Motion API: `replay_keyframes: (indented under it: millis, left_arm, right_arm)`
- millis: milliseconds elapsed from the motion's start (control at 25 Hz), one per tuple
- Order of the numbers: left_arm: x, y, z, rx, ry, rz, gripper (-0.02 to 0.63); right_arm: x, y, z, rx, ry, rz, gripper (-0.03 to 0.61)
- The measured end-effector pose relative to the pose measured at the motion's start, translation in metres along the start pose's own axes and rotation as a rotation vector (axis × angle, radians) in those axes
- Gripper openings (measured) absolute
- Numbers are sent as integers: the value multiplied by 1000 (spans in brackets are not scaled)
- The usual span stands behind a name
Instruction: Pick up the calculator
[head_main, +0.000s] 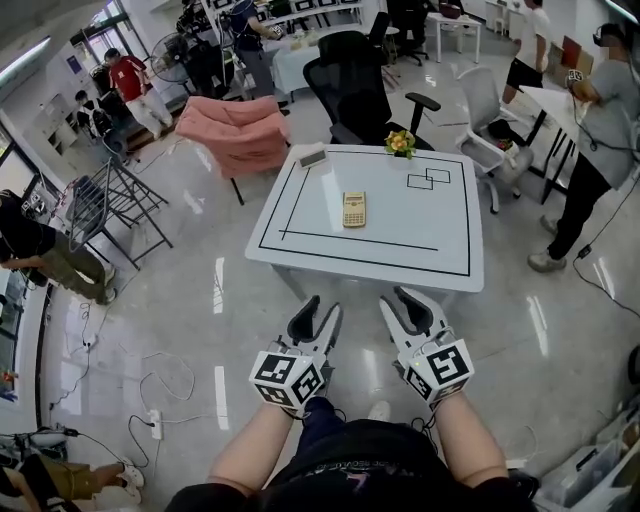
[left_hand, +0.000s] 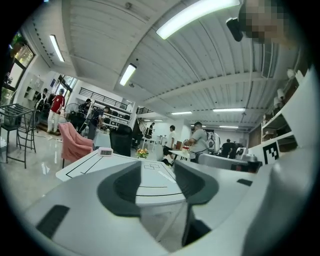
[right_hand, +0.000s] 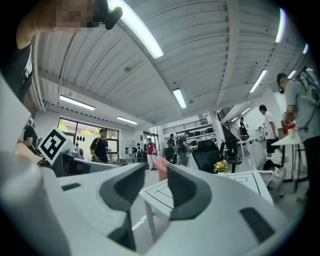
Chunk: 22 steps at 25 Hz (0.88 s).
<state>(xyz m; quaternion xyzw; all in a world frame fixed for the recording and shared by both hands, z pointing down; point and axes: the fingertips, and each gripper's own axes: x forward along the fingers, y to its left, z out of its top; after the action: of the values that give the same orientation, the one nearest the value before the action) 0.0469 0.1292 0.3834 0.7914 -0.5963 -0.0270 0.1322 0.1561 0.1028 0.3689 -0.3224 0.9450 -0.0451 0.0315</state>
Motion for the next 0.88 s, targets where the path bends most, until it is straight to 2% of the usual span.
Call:
replay_keyframes:
  millis: [40,80,560,880]
  left_arm:
    - [3,1,-1,-5,5,-12,271]
    - [6,3,-2,-7,11,-19,332]
    - [40,48,0,-13,34,-76,348]
    - [80,112,7,-38,78,-124,348]
  right_arm:
    - [3,-1,-1,5,-1,0,192]
    - [5,-4,-2,8,-1,-6,279]
    - [56,-30,-14,-11,47,-107,288]
    - [126,-46,-29,-1,94,-171,288]
